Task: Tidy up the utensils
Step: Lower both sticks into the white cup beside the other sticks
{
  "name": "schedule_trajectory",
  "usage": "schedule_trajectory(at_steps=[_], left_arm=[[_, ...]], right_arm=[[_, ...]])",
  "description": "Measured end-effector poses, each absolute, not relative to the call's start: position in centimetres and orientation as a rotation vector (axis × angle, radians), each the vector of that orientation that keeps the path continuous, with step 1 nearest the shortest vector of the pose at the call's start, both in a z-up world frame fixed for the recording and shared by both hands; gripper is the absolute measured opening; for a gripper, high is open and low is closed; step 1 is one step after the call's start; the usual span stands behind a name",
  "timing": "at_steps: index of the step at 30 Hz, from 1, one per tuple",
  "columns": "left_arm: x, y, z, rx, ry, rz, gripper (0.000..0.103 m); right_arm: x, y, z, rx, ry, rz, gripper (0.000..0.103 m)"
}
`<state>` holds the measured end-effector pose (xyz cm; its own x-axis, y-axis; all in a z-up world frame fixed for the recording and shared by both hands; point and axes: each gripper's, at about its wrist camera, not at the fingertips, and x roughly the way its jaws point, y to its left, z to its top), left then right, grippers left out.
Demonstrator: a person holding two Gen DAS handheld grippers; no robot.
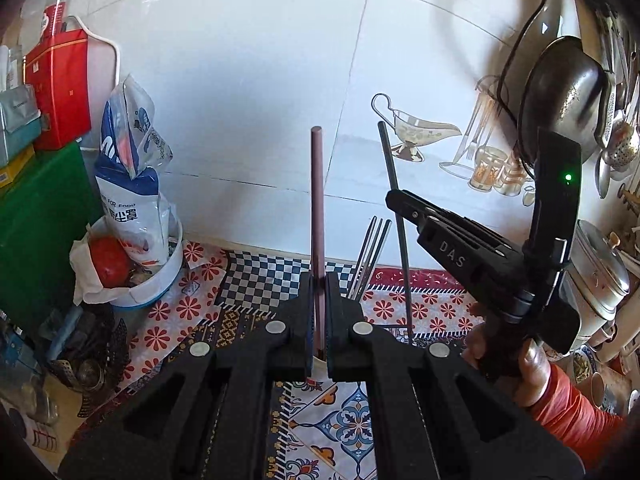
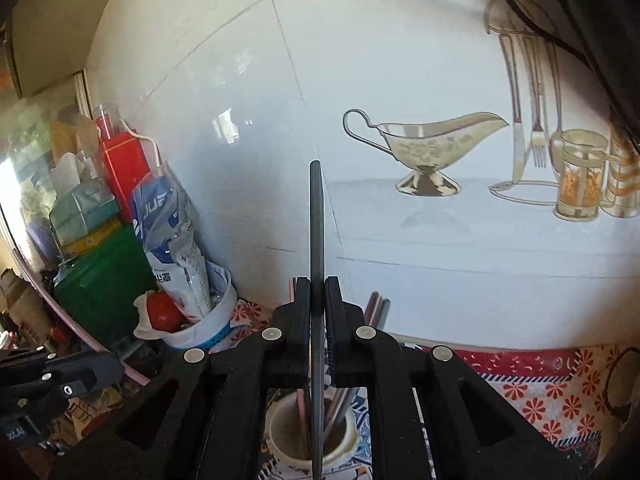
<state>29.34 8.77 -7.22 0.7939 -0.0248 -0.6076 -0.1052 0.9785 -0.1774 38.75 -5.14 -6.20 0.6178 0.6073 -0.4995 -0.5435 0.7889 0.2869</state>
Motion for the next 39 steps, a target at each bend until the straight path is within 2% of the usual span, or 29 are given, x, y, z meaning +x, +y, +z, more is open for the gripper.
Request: schedule_trajectory(at_steps=[12,22,39], left_arm=[[32.4,10.2,-9.5,-0.241,0.725,0.031,0.003],[34.8,9.6,-12.7,-0.240,0.818,0.005,0.003],[36.3,8.5,-15.1,-0.227,0.921,-0.018,0.003]], right_arm=[[40.3,-2.0,-9.1,0.087,0.532,0.644,0.006],[40.4,-2.5,-13.0,0.057,0.627,0.652,0.006],[39.0,-4.6,-15.4,-0.053,0.840,0.726,0.006]])
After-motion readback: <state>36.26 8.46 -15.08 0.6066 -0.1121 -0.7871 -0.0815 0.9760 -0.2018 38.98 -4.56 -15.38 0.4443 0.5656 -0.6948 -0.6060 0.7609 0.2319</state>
